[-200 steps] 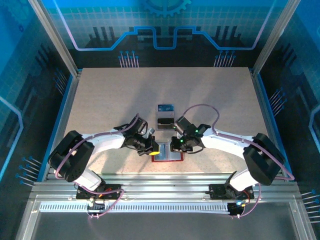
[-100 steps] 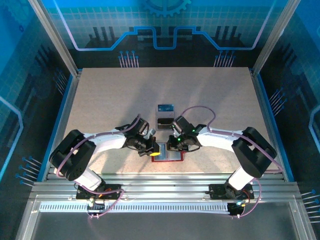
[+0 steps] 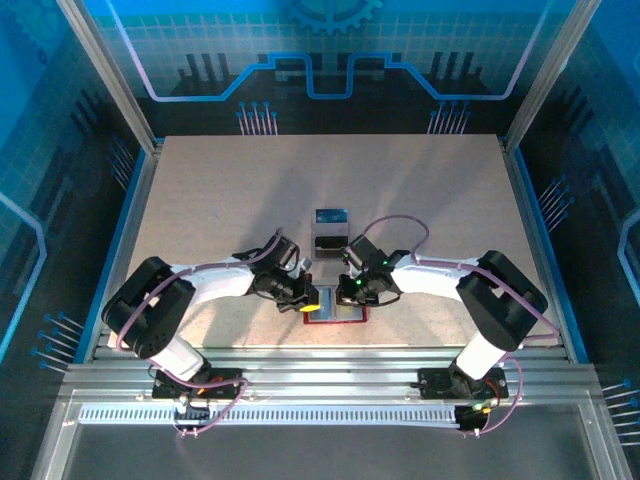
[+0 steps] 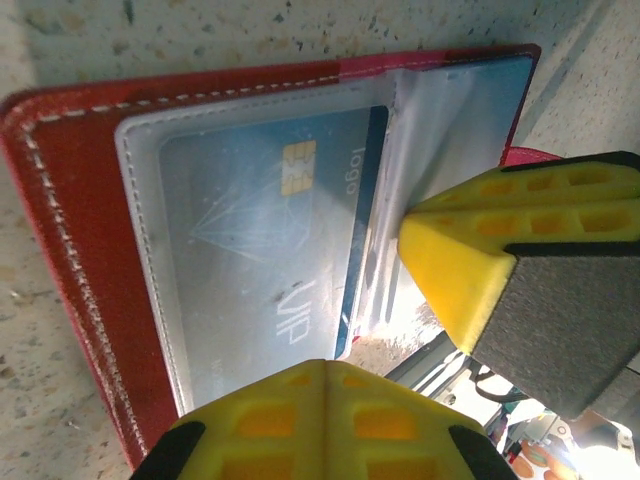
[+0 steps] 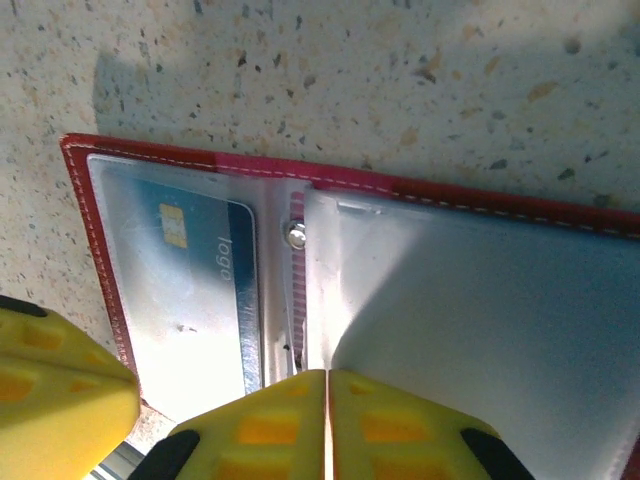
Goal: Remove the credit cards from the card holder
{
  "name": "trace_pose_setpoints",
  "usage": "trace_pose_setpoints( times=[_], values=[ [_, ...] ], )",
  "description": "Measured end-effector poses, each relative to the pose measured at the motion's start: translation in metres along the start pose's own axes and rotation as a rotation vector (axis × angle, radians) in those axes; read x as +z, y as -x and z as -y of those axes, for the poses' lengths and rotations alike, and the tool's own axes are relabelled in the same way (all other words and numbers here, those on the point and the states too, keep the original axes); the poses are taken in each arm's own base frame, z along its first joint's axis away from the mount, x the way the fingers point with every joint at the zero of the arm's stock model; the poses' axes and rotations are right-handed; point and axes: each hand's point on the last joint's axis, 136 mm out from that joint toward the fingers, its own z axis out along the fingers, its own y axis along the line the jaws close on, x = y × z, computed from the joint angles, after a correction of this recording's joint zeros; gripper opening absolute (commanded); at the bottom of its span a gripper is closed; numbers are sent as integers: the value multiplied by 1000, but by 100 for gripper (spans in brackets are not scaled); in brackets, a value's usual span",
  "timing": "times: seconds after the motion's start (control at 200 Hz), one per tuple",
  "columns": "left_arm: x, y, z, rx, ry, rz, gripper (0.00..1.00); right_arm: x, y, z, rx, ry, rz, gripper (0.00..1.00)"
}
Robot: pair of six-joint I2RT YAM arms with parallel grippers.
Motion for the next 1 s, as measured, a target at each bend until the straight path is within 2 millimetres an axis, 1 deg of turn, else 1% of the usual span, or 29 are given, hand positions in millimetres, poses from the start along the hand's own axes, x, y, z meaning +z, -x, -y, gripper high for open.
trace_pose_setpoints(
  times=[0.195,0.51,1.0],
  values=[
    [1,0,-1,-2,3,-2,3,-8,4,-11,-10,46,29,10],
    [1,0,-1,-1,4,-3,2,-5,4,-22,7,124,28,11],
    [12,5,-8,-14,13,-12,3,0,2,-24,5,145,7,12]
  ],
)
